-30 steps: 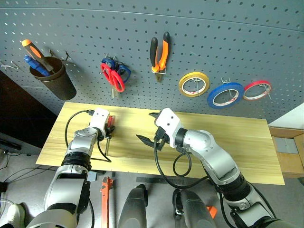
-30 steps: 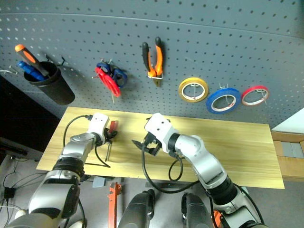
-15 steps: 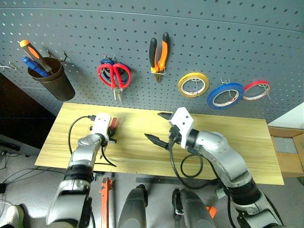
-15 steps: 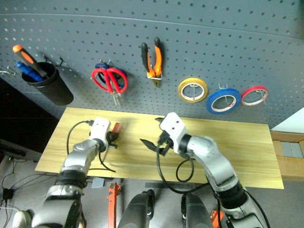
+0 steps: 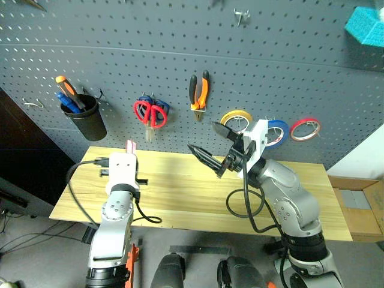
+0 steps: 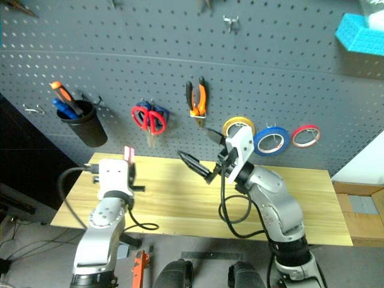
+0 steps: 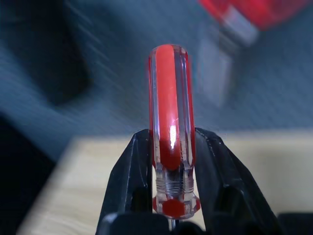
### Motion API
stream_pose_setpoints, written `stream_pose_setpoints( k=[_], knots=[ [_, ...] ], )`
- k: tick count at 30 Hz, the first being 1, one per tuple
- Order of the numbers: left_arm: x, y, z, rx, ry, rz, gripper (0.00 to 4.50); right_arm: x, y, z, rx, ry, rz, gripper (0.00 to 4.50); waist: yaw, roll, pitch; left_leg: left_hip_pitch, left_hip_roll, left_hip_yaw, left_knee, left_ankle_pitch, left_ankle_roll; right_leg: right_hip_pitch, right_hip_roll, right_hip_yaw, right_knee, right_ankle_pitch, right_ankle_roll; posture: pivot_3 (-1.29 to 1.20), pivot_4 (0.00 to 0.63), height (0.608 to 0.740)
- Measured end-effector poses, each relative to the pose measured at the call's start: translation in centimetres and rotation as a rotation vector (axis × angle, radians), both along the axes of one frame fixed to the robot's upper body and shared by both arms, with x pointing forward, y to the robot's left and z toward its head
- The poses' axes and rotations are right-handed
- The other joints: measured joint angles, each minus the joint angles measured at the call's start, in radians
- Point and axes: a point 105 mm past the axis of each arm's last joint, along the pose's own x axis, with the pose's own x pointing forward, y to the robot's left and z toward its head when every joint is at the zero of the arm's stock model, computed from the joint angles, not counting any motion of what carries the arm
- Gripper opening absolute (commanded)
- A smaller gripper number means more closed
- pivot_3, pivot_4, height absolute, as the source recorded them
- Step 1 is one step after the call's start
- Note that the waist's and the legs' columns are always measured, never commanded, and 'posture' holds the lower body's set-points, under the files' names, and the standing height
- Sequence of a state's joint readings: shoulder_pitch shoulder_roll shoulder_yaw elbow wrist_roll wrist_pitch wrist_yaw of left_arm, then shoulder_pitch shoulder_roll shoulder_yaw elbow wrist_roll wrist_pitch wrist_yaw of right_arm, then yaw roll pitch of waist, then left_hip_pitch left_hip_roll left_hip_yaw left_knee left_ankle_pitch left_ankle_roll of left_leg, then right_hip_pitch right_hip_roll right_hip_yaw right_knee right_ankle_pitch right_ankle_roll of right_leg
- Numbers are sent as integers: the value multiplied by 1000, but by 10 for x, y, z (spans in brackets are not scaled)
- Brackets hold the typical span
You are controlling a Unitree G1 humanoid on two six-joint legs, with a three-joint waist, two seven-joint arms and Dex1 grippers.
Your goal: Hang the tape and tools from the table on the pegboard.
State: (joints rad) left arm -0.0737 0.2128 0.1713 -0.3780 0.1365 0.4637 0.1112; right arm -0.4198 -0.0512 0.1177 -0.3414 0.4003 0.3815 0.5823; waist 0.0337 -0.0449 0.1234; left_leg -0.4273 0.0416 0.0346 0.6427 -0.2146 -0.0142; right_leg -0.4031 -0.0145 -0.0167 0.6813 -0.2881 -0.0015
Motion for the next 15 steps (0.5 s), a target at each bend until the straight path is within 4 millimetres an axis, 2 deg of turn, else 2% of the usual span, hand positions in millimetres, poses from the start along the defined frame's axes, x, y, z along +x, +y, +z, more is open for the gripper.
stream_pose_setpoints(
  k=[2, 5, 6, 8, 13, 15],
  knots=[
    [8, 12, 23, 16, -79, 48, 855, 3, 3, 16, 61, -32, 0, 4500, 8, -1, -6, 1, 1, 0, 1, 2, 1, 1, 2, 0, 0, 2, 2, 182, 0, 740],
    [27, 33, 78, 53, -256, 102, 855, 4, 12, 39, 118, -81, 17, 4500, 26, -5, -15, 1, 4, -1, 1, 6, 0, 0, 6, 1, 0, 7, -1, 178, 0, 740],
    [36, 38, 95, 55, -303, 106, 855, 5, 15, 42, 129, -85, 17, 4500, 31, -6, -21, 1, 4, -1, 1, 6, 0, 1, 6, 1, 0, 8, -3, 178, 0, 740],
    [45, 43, 115, 52, -358, 99, 855, 7, 17, 45, 140, -88, 12, 4500, 33, -8, -29, 1, 3, 1, 1, 6, 1, 1, 6, 3, 0, 9, -3, 171, 0, 740],
    [90, 43, 135, -54, -335, -13, 855, 14, 22, 46, 153, -73, -2, 4500, 46, -11, -36, 0, 3, 1, 1, 6, 0, -1, 6, 3, 0, 10, -2, 149, 0, 740],
    [108, 36, 146, -73, -334, -61, 855, 15, 22, 48, 157, -80, -15, 4500, 47, -12, -37, -2, 3, 0, 1, 6, 0, -2, 6, 2, 0, 10, -2, 143, 0, 740]
  ],
)
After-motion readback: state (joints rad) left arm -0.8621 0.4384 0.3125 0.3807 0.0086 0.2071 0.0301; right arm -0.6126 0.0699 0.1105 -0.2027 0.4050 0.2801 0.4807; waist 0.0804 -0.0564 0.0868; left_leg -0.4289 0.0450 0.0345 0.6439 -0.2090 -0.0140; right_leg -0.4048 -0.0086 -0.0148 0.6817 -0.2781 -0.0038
